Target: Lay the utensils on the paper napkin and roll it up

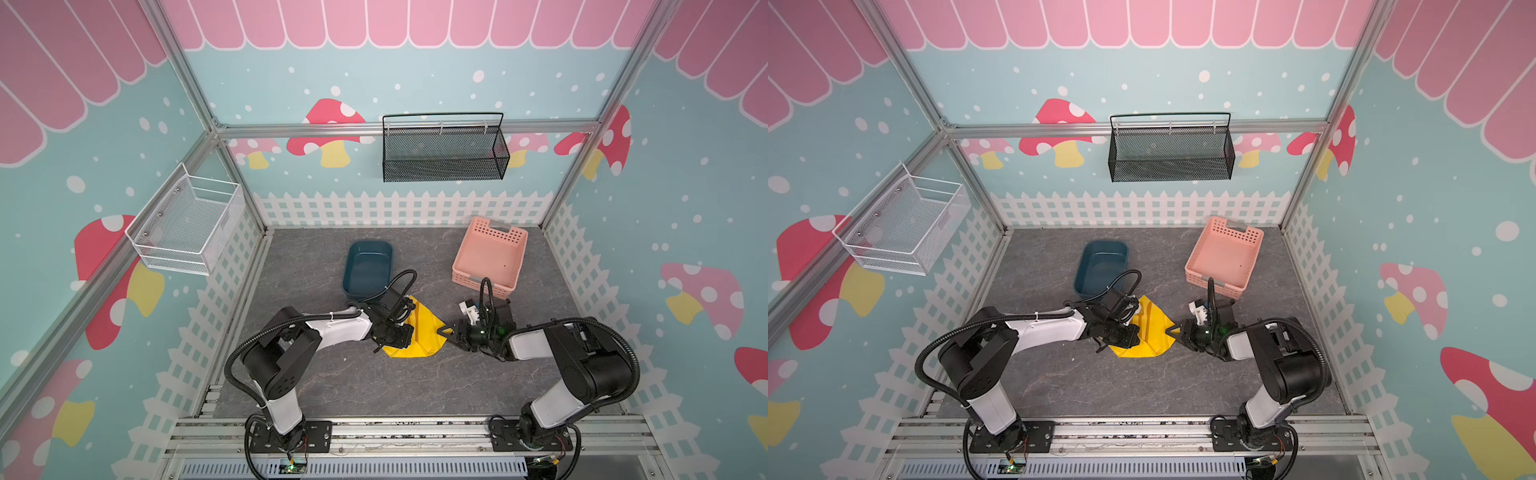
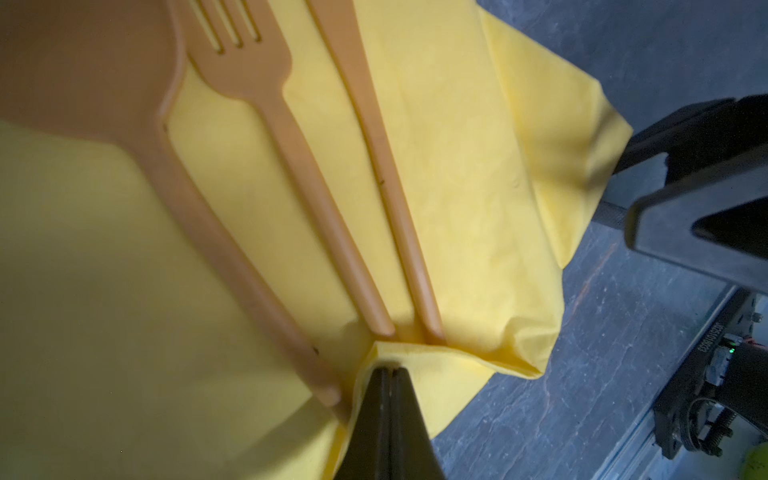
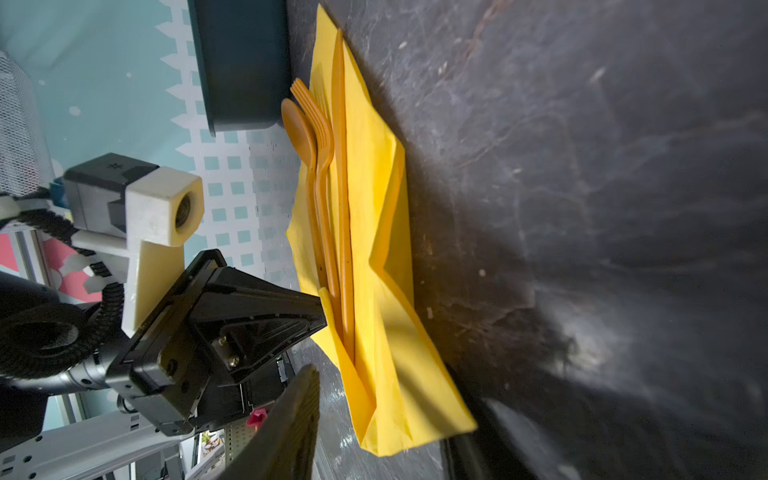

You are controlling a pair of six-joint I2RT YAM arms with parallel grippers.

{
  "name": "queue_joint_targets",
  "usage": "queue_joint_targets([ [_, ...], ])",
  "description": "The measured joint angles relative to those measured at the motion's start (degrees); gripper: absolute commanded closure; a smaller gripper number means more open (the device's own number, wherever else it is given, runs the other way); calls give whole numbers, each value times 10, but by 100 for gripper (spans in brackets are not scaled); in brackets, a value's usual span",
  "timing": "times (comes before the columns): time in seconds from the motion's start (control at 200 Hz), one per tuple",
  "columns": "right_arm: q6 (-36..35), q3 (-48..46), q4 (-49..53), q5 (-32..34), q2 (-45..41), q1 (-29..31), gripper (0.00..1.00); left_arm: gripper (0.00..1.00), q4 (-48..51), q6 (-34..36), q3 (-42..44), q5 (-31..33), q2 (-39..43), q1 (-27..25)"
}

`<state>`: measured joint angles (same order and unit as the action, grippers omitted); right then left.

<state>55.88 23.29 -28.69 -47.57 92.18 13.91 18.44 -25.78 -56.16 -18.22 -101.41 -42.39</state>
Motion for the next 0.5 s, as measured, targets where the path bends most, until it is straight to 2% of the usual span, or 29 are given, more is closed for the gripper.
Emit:
queue_joint_targets([
  [0.08, -6, 0, 6, 3, -8, -1, 64, 100, 0, 0, 0, 0, 0, 0],
  [0.325, -14, 0, 23, 9, -19, -2, 91, 100, 0, 0, 0, 0, 0, 0],
  [0.5, -26, 14, 51, 18, -26, -3, 98, 100, 0, 0, 0, 0, 0, 0],
])
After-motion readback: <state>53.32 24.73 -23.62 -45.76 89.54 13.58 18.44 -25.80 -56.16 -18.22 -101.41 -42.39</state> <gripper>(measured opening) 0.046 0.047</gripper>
